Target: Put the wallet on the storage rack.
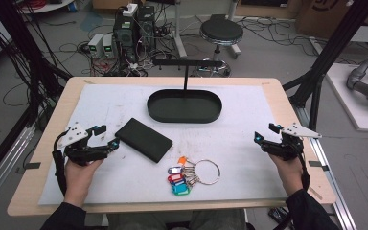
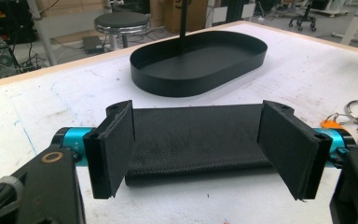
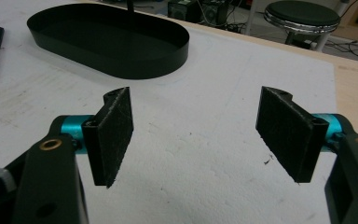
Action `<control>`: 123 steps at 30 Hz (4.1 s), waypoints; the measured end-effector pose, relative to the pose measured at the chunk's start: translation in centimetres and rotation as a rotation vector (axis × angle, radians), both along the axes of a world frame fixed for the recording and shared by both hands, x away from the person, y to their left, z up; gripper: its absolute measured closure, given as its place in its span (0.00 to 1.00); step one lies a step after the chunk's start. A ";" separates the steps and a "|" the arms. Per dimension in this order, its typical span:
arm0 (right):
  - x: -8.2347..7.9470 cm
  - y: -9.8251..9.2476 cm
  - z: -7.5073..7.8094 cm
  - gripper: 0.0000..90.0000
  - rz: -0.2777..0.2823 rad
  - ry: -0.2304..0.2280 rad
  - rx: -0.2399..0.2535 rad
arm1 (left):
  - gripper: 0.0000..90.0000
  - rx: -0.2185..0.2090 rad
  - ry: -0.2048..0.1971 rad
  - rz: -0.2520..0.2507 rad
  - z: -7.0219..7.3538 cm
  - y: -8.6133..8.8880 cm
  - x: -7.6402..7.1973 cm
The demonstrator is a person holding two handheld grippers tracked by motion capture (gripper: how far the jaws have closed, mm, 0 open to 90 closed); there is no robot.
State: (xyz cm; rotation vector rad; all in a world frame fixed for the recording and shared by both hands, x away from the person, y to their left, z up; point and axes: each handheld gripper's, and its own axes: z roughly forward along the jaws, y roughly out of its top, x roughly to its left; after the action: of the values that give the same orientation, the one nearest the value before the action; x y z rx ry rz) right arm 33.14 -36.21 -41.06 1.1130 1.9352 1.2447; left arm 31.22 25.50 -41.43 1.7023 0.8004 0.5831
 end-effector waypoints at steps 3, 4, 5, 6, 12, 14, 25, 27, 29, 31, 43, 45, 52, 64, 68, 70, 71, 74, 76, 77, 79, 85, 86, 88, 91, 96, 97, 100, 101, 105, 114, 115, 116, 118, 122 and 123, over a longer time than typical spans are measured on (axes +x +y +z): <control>0.2 0.0 0.0 0.31 0.000 -0.009 0.000 | 0.31 0.019 0.008 -0.002 -0.1 0.0 0.0; 0.2 0.0 0.0 0.31 0.000 -0.009 -0.001 | 0.31 0.021 0.007 -0.003 -0.1 0.1 0.0; 0.3 0.0 -0.1 0.31 -0.001 -0.011 -0.002 | 0.31 0.023 0.005 -0.005 -0.1 0.1 -0.1; 0.3 0.1 -0.1 0.31 -0.002 -0.012 -0.004 | 0.31 0.022 0.005 -0.005 -0.2 0.2 -0.1; 0.3 0.2 -0.1 0.31 0.000 -0.012 -0.009 | 0.31 0.016 0.023 0.000 -0.5 0.4 0.3; 0.2 0.3 -0.1 0.31 0.005 -0.019 -0.009 | 0.31 0.018 0.034 0.008 -0.7 0.5 0.6; -0.1 3.1 0.4 0.31 0.082 -0.025 0.009 | 0.31 0.018 0.059 0.022 -1.1 0.8 1.2; -0.1 3.6 0.5 0.31 0.094 -0.027 0.009 | 0.31 0.013 0.061 0.024 -1.1 0.8 1.2; 0.0 4.7 0.7 0.31 0.124 -0.032 0.011 | 0.32 0.010 0.062 0.028 -1.2 0.9 1.3; 0.1 6.0 1.0 0.32 0.158 -0.028 0.011 | 0.34 0.013 0.077 0.036 -1.4 1.0 1.7; 0.6 11.8 1.7 0.32 0.272 -0.036 0.001 | 0.49 0.015 0.139 0.077 -2.1 1.1 3.3; 0.6 12.4 1.7 0.33 0.283 -0.036 -0.004 | 0.50 0.016 0.143 0.083 -2.2 1.1 3.3; 0.8 17.1 1.2 0.38 0.370 -0.025 -0.030 | 0.50 -0.014 0.160 0.114 -2.2 1.8 3.1; 0.8 24.2 -0.1 0.42 0.523 0.058 -0.139 | 0.48 -0.023 0.166 0.130 -2.1 2.2 3.0; 0.7 26.0 -0.5 0.43 0.568 0.075 -0.191 | 0.47 -0.031 0.166 0.137 -2.2 2.4 2.9; 0.7 26.8 -0.8 0.44 0.582 0.084 -0.224 | 0.46 -0.031 0.165 0.143 -2.2 2.5 2.9; 0.7 27.2 -1.0 0.44 0.589 0.087 -0.232 | 0.46 -0.031 0.165 0.143 -2.2 2.5 2.9; 0.5 28.4 -1.4 0.44 0.608 0.091 -0.269 | 0.46 -0.037 0.166 0.147 -2.2 2.7 2.8; 0.4 28.8 -1.5 0.45 0.616 0.088 -0.285 | 0.45 -0.039 0.166 0.147 -2.2 2.7 2.8; 0.2 29.5 -1.8 0.45 0.622 0.077 -0.322 | 0.45 -0.043 0.166 0.148 -2.2 2.7 2.8; 0.1 29.7 -1.9 0.45 0.628 0.074 -0.332 | 0.45 -0.042 0.166 0.146 -2.2 2.7 2.8; -0.3 31.6 -2.8 0.51 0.638 0.039 -0.473 | 0.45 -0.039 0.169 0.141 -2.2 2.6 2.8; -0.4 31.9 -3.0 0.53 0.637 0.040 -0.495 | 0.45 -0.039 0.169 0.142 -2.2 2.6 2.8; -0.4 32.1 -3.2 0.53 0.630 0.036 -0.517 | 0.45 -0.040 0.169 0.141 -2.2 2.6 2.8; -0.5 32.3 -3.1 0.61 0.627 0.032 -0.535 | 0.44 -0.042 0.173 0.143 -2.2 2.6 2.8; -0.8 32.0 -2.6 0.84 0.665 0.022 -0.530 | 0.44 -0.041 0.170 0.145 -2.2 2.7 2.6; -0.8 32.0 -2.6 0.84 0.665 0.022 -0.530 | 0.44 -0.041 0.170 0.145 -2.2 2.7 2.6; -0.6 31.4 -2.0 0.89 0.665 0.023 -0.504 | 0.44 -0.053 0.168 0.147 -2.2 2.8 2.6; -0.6 31.4 -2.0 0.89 0.665 0.023 -0.504 | 0.44 -0.053 0.168 0.147 -2.2 2.8 2.6; 0.0 29.9 -0.8 0.89 0.672 0.036 -0.404 | 0.44 -0.076 0.156 0.149 -2.2 2.9 2.5; 1.3 25.2 1.7 0.90 0.696 0.080 -0.216 | 0.42 -0.084 0.122 0.071 -1.7 1.7 2.7; 1.6 24.1 2.1 0.90 0.687 0.081 -0.192 | 0.41 -0.085 0.122 0.051 -1.6 1.4 2.8; 1.8 23.4 2.2 0.90 0.683 0.085 -0.179 | 0.41 -0.070 0.113 0.020 -1.3 0.4 3.1; 2.0 22.5 2.4 0.90 0.673 0.103 -0.151 | 0.40 -0.058 0.109 0.001 -1.2 -0.1 3.3; 2.5 20.8 2.6 0.90 0.649 0.126 -0.123 | 0.40 0.031 0.083 -0.061 -0.8 -3.2 4.3; 2.5 20.4 2.7 0.90 0.643 0.135 -0.115 | 0.40 0.043 0.076 -0.068 -0.8 -3.8 4.5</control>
State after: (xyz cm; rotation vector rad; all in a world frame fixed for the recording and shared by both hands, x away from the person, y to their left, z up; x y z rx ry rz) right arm 35.68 -15.77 -38.37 0.5309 2.5462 1.3680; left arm 35.75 21.70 -42.24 1.7932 0.7847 0.4948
